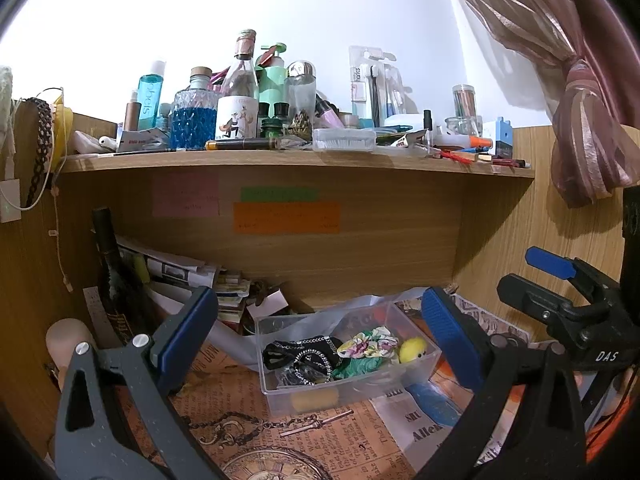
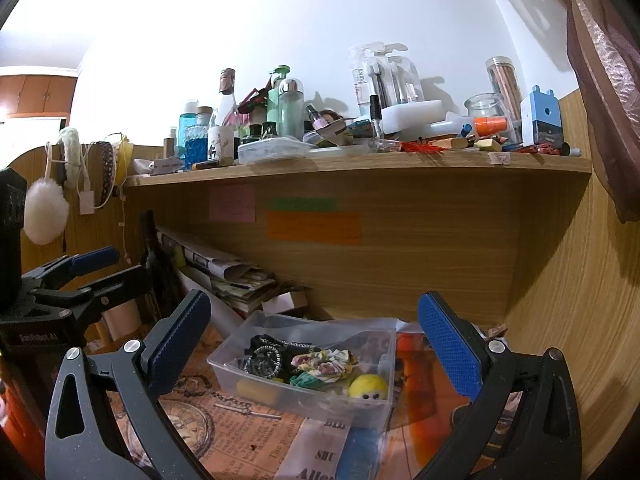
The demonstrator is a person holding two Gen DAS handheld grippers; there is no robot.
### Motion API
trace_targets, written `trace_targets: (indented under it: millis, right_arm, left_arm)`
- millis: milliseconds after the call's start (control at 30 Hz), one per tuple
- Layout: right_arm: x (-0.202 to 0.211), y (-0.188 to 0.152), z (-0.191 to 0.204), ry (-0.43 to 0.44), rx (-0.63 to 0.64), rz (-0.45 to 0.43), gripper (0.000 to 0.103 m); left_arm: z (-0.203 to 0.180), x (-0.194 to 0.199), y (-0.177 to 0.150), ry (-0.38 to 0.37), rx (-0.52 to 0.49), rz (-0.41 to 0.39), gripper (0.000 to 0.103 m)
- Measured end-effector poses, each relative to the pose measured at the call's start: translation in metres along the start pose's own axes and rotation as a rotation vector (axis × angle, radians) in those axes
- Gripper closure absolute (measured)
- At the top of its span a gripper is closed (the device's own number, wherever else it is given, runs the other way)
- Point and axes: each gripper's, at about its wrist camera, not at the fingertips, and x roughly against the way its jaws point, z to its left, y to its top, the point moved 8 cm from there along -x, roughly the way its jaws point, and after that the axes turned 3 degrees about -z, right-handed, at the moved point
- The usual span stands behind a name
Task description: Organize soft objects
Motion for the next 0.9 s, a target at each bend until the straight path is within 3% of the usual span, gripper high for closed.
trace_targets:
  millis: [900]
  right_arm:
    - [0.0002,0.0009,0.0015,0.018,0.005,-0.004,0.000]
  left_arm:
    - [-0.0023,-0.0026,-0.0021,-0.026,0.013,0.007,0.000]
